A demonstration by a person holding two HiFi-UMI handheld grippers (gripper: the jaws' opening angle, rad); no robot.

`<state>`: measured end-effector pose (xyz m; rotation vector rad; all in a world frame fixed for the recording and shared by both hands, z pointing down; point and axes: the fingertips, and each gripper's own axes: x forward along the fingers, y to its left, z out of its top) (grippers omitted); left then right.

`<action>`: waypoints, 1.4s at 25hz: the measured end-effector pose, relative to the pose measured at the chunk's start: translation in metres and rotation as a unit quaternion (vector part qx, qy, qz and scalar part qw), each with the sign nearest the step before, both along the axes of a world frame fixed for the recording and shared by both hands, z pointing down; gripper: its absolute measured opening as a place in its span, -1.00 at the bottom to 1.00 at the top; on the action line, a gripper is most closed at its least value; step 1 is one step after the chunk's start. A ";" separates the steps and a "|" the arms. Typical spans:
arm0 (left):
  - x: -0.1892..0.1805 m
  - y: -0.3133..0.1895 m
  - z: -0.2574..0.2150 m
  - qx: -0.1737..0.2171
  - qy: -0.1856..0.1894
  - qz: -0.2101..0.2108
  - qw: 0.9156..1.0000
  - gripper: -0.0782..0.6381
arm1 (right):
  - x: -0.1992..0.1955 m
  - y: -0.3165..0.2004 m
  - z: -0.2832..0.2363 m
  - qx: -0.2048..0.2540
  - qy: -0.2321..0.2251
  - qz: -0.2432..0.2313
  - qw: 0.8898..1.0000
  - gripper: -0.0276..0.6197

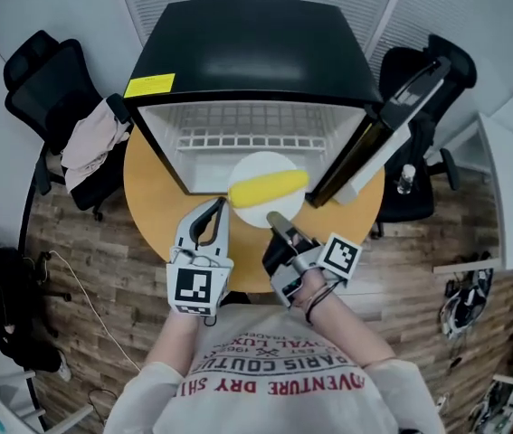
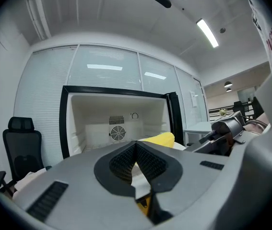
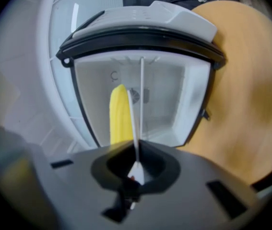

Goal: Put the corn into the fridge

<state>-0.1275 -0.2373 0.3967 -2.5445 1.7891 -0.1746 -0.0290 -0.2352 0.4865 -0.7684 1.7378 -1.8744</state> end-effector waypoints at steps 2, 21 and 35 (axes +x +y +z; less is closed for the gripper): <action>-0.007 -0.017 -0.001 0.002 0.001 0.011 1.000 -0.71 | -0.006 -0.015 -0.001 -0.003 -0.001 0.014 1.000 -0.81; -0.042 -0.095 0.013 -0.010 0.013 0.047 0.999 -0.71 | -0.038 -0.106 0.011 -0.025 0.002 0.085 0.996 -0.80; -0.046 -0.106 0.021 -0.014 0.006 0.056 0.998 -0.71 | -0.049 -0.134 0.009 -0.044 -0.003 0.119 0.992 -0.73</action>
